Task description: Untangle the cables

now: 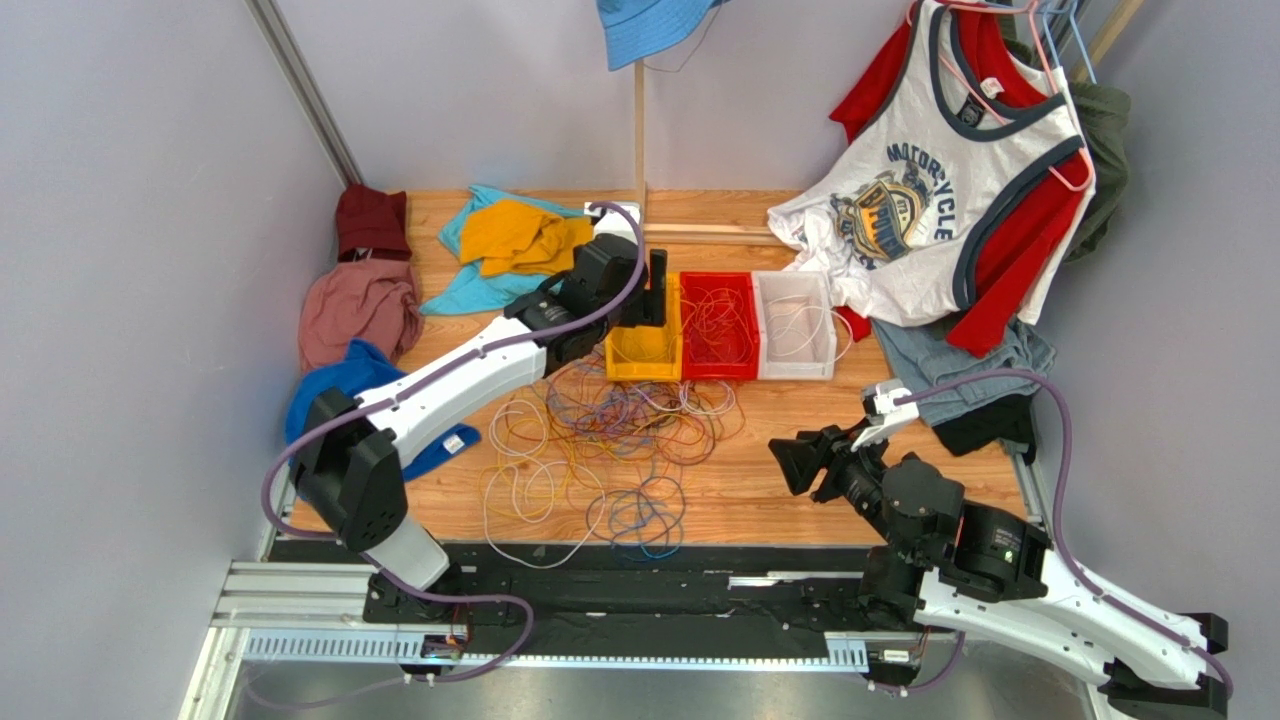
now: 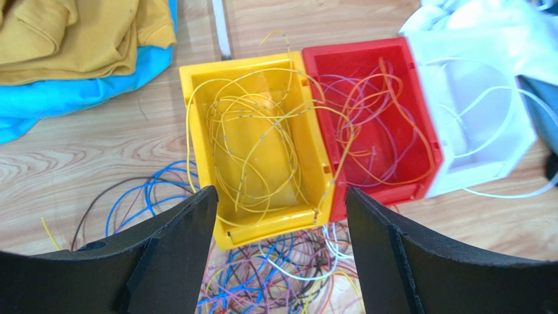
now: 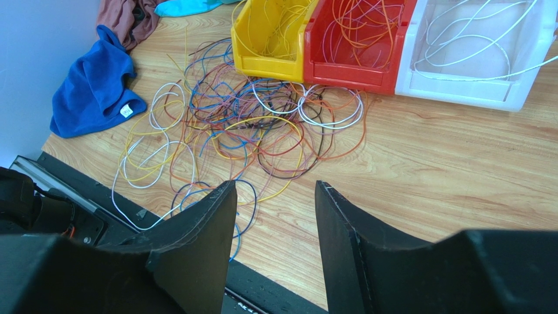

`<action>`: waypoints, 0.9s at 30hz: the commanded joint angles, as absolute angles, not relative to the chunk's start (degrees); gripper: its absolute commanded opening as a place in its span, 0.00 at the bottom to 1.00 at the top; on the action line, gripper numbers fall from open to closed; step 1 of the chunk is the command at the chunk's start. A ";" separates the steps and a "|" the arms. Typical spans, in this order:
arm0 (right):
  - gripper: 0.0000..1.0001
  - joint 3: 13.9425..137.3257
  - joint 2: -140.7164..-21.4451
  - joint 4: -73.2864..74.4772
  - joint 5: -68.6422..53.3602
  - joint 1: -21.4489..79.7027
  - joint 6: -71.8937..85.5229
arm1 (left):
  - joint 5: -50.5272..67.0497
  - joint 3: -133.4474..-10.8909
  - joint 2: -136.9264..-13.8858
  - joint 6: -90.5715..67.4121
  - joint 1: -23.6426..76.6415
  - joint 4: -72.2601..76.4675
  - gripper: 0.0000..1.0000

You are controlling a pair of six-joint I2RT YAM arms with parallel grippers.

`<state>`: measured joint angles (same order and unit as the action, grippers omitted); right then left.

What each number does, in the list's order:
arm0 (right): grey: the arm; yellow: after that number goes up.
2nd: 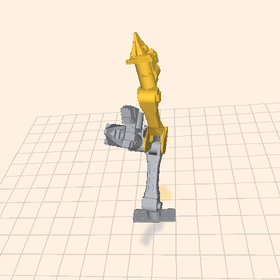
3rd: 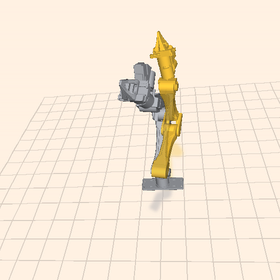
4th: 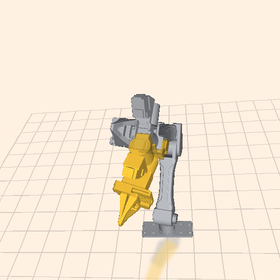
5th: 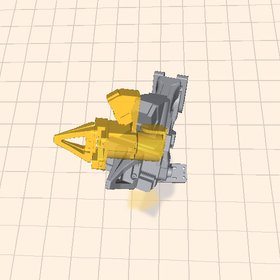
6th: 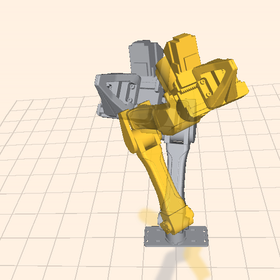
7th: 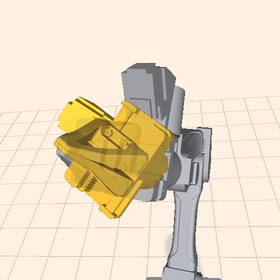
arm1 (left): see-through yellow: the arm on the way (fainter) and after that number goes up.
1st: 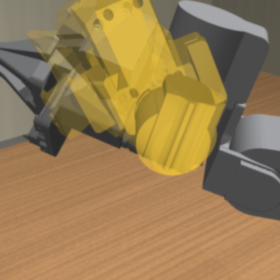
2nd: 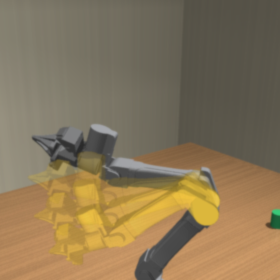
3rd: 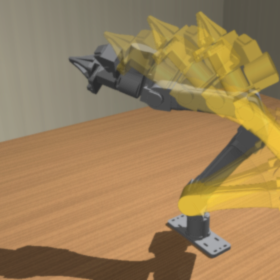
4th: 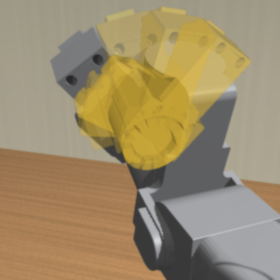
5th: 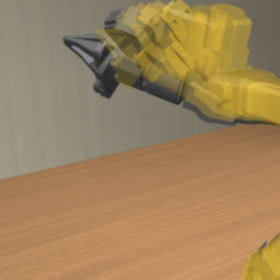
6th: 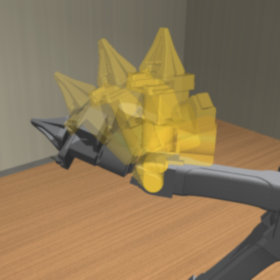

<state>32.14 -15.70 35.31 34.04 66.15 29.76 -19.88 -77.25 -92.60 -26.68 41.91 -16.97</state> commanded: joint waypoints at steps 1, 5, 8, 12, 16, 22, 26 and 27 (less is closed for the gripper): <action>0.51 31.82 -15.47 33.40 34.63 66.27 29.97 | -21.97 -74.72 -83.35 -26.19 43.33 -18.19 0.81; 0.52 30.59 -17.22 31.38 34.10 66.36 29.97 | -23.55 -63.94 -71.66 -29.35 43.68 -19.77 0.81; 0.52 28.05 -20.64 25.08 31.73 66.27 30.67 | -22.42 -53.93 -60.76 -33.39 43.94 -20.39 0.81; 0.52 26.46 -31.60 16.63 25.86 66.27 30.94 | -22.06 -42.30 -49.41 -39.44 45.70 -22.76 0.80; 0.53 28.47 -45.58 9.50 20.31 66.36 29.97 | -20.40 -32.98 -39.49 -44.38 46.49 -25.05 0.80; 0.54 35.59 -65.90 5.19 16.78 67.49 28.74 | -19.60 -26.63 -30.69 -47.81 46.67 -29.78 0.79; 0.55 35.51 -70.83 2.38 19.76 67.76 29.18 | -19.78 -26.37 -28.39 -48.60 46.67 -33.66 0.79; 0.56 35.07 -71.19 1.76 21.25 67.76 29.27 | -19.69 -26.19 -27.34 -48.95 46.67 -34.10 0.79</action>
<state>33.39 -69.54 8.16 18.35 67.44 29.54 -19.97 -25.89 -29.89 -46.41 46.48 -31.16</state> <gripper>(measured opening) 0.549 0.792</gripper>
